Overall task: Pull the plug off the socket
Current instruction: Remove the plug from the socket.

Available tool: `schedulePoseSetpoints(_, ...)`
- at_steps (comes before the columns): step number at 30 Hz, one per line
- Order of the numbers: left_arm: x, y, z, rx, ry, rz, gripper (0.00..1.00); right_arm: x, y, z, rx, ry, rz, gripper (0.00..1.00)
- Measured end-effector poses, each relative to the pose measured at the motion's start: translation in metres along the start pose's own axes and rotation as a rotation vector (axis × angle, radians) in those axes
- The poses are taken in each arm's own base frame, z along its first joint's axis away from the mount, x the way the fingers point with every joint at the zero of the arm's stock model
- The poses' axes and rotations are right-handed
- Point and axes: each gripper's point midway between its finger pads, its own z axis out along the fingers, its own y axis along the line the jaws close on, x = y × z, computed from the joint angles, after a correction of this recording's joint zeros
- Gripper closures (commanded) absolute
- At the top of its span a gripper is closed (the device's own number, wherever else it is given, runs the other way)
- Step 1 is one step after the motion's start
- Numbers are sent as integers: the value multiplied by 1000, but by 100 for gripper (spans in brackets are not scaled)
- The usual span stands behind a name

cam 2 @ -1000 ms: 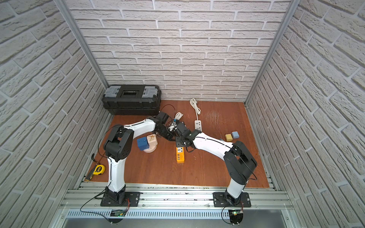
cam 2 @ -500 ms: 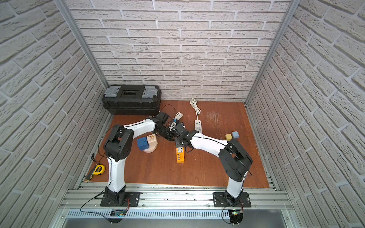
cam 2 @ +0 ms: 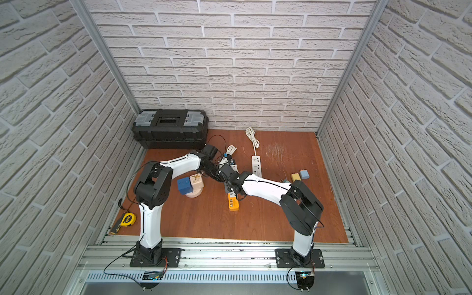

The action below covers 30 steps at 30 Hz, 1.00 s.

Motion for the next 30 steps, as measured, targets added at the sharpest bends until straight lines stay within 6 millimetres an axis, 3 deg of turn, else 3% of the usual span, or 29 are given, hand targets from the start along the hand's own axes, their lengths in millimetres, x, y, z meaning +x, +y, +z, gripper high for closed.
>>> schedulePoseSetpoints(8,-1,1,0,1,-3,1,100,1,-2,1,-5,0,45,98)
schedulePoseSetpoints(30,-1,-2,1,24,3,43,100,-1,-8,2,-33,-16,107,98)
